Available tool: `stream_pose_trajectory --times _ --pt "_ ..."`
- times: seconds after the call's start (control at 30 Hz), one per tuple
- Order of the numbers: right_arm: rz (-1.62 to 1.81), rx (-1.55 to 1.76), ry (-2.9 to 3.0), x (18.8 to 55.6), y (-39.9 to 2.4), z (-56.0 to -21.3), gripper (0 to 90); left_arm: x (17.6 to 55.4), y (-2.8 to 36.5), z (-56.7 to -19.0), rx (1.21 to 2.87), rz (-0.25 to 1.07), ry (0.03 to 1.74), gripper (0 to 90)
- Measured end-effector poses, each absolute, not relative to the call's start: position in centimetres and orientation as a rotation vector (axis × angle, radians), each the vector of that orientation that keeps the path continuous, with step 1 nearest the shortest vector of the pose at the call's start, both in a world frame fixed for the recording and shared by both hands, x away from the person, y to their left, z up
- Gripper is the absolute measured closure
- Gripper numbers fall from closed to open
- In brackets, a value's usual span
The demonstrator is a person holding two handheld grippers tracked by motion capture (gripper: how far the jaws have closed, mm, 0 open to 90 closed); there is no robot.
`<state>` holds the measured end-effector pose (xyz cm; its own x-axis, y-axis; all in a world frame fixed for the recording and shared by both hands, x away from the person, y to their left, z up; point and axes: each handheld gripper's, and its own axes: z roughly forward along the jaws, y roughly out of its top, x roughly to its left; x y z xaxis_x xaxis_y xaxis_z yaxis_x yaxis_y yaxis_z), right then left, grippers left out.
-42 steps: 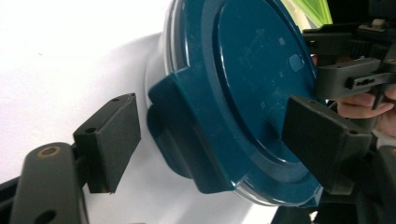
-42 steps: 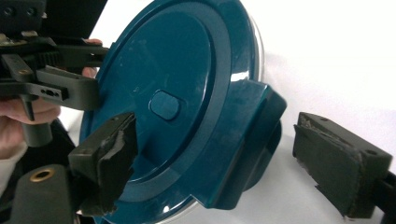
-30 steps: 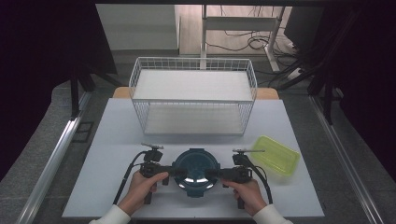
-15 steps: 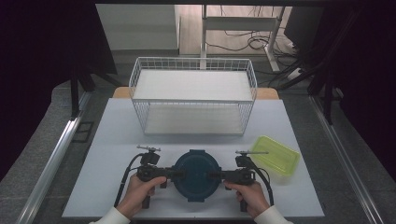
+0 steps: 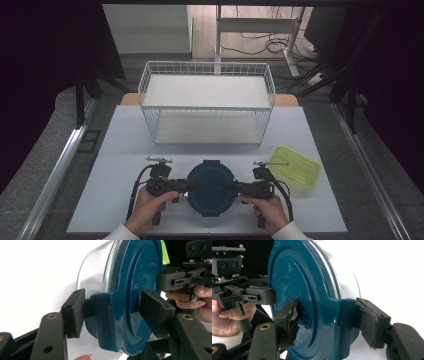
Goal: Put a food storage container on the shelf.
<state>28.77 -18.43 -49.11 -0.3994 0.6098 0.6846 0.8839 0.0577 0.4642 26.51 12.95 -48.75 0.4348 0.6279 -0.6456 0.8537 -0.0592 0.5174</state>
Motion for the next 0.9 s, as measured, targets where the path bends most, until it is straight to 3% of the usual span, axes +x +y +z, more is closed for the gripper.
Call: stream_pose_trajectory --times 0.9 --pt "-1.349 -1.418 -2.163 29.3 -18.5 -46.6 37.1 26.9 12.8 -46.8 1.789 -0.263 1.225 40.3"
